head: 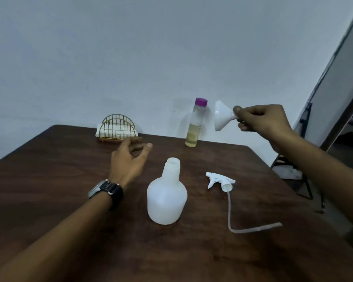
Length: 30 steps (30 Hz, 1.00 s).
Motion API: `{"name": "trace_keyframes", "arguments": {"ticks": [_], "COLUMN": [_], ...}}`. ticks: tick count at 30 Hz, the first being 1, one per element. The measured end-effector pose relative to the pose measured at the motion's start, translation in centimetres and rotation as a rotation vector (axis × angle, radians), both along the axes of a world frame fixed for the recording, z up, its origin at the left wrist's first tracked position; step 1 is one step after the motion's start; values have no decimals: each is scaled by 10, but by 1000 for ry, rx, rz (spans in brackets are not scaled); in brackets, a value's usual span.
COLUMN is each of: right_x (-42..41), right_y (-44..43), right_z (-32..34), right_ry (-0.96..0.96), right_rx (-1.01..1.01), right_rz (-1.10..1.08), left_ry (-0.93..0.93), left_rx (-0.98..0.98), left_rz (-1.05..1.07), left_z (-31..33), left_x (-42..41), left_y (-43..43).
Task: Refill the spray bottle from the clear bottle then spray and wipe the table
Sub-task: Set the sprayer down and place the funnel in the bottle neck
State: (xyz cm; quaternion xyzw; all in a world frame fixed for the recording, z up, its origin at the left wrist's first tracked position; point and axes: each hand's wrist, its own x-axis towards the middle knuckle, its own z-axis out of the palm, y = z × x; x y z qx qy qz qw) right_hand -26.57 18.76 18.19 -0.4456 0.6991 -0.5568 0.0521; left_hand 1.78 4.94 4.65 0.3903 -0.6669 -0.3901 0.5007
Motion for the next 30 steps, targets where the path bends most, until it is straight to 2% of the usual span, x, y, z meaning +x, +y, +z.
{"name": "trace_keyframes", "arguments": {"ticks": [3, 8, 11, 14, 18, 22, 24, 26, 30], "right_x": [50, 126, 154, 168, 173, 169, 168, 171, 182], "right_y": [21, 44, 52, 58, 60, 66, 70, 70, 65], "right_z": [10, 23, 19, 8, -2, 1, 3, 6, 11], "right_ry": [-130, -489, -660, -713, -581, -481, -391, -215, 129], "right_rx": [-43, -51, -31, 10, 76, -58, -31, 38, 146], "right_rz": [130, 369, 508, 546, 512, 538, 582, 549, 426], "left_ry": [119, 139, 296, 484, 511, 445, 329, 133, -107], "left_rx": [-56, -19, 19, 90, 107, 73, -41, -162, -238], "left_rz": [-131, -489, -529, -520, -480, -412, -355, -272, -273], "left_z": [32, 85, 111, 123, 119, 104, 97, 93, 90], "left_x": [13, 28, 34, 40, 45, 46, 44, 41, 31], "left_y": [34, 85, 106, 113, 112, 104, 98, 97, 104]}}
